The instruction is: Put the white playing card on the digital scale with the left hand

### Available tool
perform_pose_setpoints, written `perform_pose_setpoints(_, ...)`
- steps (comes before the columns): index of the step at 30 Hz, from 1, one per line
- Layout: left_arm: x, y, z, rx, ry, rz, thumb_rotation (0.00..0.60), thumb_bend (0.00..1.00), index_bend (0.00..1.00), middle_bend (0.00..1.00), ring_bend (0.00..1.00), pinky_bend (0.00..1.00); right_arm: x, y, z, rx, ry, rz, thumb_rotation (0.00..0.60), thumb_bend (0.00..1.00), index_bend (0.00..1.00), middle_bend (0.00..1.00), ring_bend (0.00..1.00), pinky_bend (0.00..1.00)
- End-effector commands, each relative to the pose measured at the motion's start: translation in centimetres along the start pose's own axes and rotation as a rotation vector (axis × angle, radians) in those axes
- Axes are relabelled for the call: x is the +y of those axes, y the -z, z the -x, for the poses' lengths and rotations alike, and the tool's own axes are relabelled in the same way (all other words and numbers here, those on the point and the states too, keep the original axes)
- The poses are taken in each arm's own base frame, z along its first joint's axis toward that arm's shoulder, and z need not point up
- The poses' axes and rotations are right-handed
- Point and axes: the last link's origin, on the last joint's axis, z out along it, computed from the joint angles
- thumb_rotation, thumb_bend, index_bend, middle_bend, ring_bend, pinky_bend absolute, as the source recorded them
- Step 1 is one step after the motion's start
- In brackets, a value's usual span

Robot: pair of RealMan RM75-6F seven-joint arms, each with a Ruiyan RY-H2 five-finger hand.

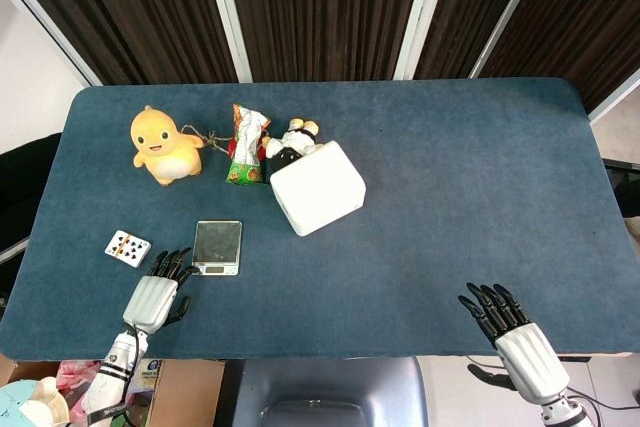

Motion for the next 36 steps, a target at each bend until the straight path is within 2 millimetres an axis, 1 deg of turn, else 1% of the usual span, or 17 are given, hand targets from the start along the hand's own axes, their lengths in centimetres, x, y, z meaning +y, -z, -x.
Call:
perform_pose_setpoints(1, 0.01, -0.10, 0.08, -0.003, -0.003, -0.002, 0.600, 0.47, 0.25, 0.00, 0.00, 0.00, 0.01, 0.01, -0.05, 0.003, -0.001, 0.000, 0.600, 0.16, 0.00, 0.00, 0.00, 0.00)
perform_pose_setpoints(13, -0.30, -0.05, -0.05, -0.010, -0.008, -0.014, 0.600, 0.47, 0.25, 0.00, 0.00, 0.00, 0.00, 0.06, -0.06, 0.003, 0.000, 0.001, 0.600, 0.16, 0.00, 0.00, 0.00, 0.00)
perform_pose_setpoints(19, -0.47, 0.10, 0.29, -0.030, -0.004, -0.020, 0.600, 0.49, 0.25, 0.00, 0.00, 0.00, 0.01, 0.08, -0.12, 0.006, -0.001, 0.001, 0.600, 0.16, 0.00, 0.00, 0.00, 0.00)
perform_pose_setpoints(36, -0.81, 0.23, 0.65, -0.061, 0.001, -0.032, 0.600, 0.49, 0.27, 0.00, 0.00, 0.00, -0.05, 0.08, -0.04, 0.004, 0.002, -0.002, 0.600, 0.16, 0.00, 0.00, 0.00, 0.00)
